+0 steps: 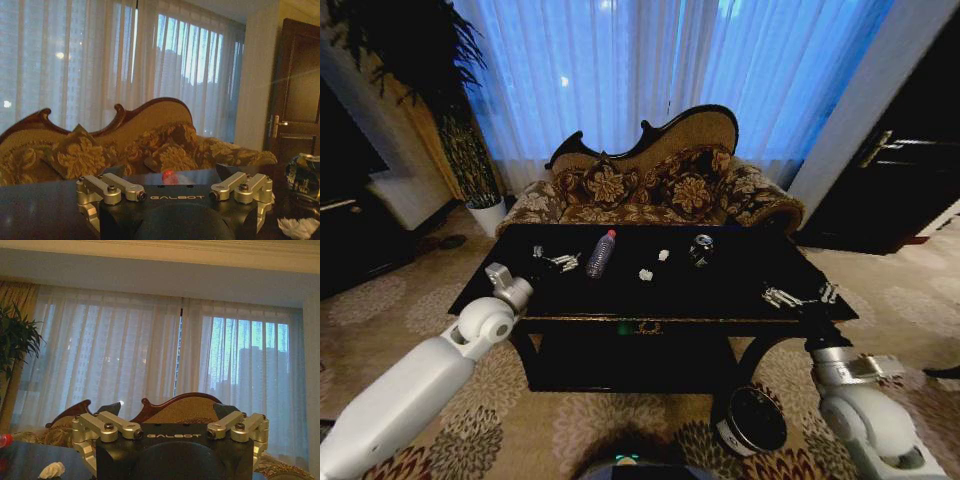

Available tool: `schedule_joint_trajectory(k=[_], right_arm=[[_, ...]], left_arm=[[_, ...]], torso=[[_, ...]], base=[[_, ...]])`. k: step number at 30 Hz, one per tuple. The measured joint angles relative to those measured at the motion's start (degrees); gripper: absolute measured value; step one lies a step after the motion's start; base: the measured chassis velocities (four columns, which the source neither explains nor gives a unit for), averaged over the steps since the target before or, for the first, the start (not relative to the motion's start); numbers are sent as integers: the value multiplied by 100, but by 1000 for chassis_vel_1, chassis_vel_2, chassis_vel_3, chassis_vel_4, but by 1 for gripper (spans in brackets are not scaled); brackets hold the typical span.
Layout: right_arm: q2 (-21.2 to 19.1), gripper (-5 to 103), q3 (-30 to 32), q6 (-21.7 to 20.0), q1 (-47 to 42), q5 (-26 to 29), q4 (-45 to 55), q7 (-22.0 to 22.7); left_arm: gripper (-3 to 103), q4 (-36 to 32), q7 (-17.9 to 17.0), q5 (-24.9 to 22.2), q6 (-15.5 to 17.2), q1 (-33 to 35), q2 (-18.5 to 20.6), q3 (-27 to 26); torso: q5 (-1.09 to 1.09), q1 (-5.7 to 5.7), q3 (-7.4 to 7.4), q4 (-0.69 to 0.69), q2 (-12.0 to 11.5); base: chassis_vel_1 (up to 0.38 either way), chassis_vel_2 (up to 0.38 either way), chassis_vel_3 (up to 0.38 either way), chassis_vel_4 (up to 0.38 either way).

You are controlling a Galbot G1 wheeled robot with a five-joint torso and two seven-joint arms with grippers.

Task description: Move to the front of the table and place the trash on the table into the trash bin.

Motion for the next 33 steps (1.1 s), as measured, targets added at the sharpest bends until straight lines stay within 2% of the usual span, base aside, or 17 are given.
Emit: schedule_joint_trajectory(k=[7, 15, 26, 33], right_arm=[[112, 100, -63, 2, 42, -18, -19, -4], [197, 100, -70, 25, 45, -61, -60, -20], [173, 100, -63, 25, 58, -56, -66, -17], [170, 100, -64, 22, 81, -43, -58, -10]], left_arm=[[100, 263, -24, 0, 2, -558, -295, 538], [100, 443, -45, -33, 4, -868, -449, 951], [100, 767, -217, 59, 2, -824, -998, 1047], [100, 861, -229, 86, 12, -840, -1144, 1203]], torso=[[1, 0, 0, -2, 0], [1, 0, 0, -1, 0], [0, 0, 0, -1, 0], [1, 0, 0, -1, 0]], base=[[0, 0, 0, 0], [0, 0, 0, 0], [0, 0, 0, 0], [0, 0, 0, 0]])
